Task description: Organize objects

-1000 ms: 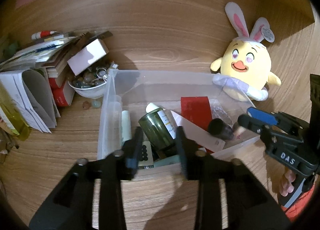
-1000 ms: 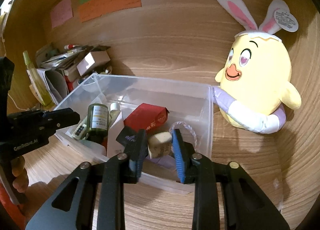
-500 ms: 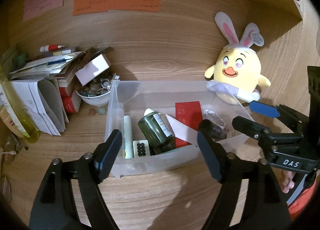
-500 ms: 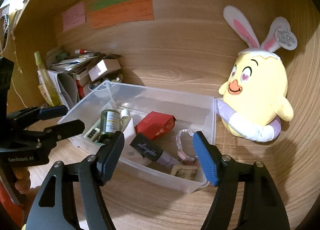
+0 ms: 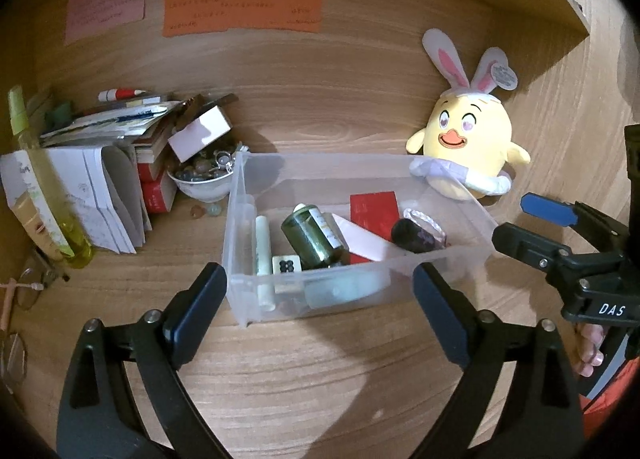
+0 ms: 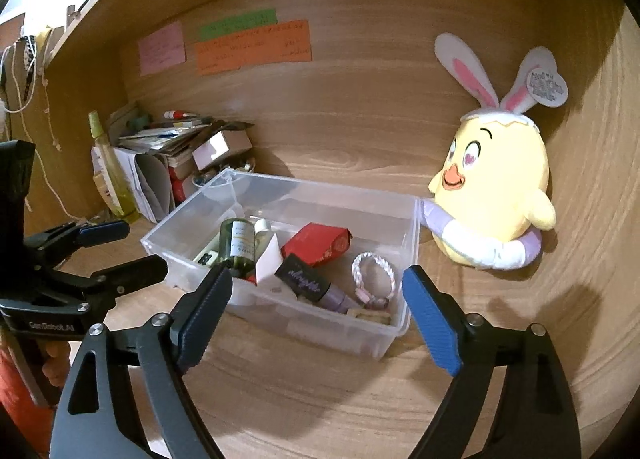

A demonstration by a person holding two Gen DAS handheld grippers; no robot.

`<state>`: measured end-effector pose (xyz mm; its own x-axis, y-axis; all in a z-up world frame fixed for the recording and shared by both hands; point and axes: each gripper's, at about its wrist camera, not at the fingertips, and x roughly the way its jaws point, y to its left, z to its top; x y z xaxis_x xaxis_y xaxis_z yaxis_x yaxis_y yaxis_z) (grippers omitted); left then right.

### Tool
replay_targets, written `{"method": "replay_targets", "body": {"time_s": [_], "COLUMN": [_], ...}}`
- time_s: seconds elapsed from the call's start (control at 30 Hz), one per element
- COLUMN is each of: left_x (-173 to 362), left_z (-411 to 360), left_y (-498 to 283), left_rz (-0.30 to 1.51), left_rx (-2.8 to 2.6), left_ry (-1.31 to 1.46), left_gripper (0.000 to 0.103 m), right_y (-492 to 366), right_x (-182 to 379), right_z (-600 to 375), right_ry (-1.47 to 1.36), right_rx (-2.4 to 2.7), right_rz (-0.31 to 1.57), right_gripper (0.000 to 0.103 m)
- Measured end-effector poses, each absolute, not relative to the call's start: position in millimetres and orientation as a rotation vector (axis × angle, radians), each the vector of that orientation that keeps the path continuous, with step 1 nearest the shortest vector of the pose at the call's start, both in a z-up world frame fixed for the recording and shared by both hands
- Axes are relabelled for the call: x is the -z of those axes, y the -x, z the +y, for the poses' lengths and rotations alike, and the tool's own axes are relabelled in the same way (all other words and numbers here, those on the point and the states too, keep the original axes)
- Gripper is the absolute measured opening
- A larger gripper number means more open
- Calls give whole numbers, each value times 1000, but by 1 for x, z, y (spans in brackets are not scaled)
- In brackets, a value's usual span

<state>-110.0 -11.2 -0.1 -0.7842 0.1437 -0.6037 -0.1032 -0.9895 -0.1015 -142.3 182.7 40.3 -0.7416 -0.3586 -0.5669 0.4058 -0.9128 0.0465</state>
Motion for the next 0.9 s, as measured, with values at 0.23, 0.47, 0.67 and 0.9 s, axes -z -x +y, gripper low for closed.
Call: {"method": "replay_targets", "body": {"time_s": [0.23, 0.47, 0.67, 0.9], "left_x": [3, 3, 1, 0], "left_z": [-12, -10, -7, -6], "left_y": [101, 98, 95, 94], "left_rz": [-105, -110, -97, -94], "left_rx": [-2853, -2851, -2854, -2856], "left_ry": [971, 970, 964, 960], "left_gripper": [95, 95, 95, 95], "right_y": [136, 131, 128, 128], "right_x": [-34, -34, -34, -32], "right_z": [187, 186, 185, 186], "right_ry": [-850, -847, -843, -854], "right_rx": [2589, 2583, 2579, 2571], "right_rz": [84, 84, 93, 85], "right_gripper": [85, 85, 86, 86]}}
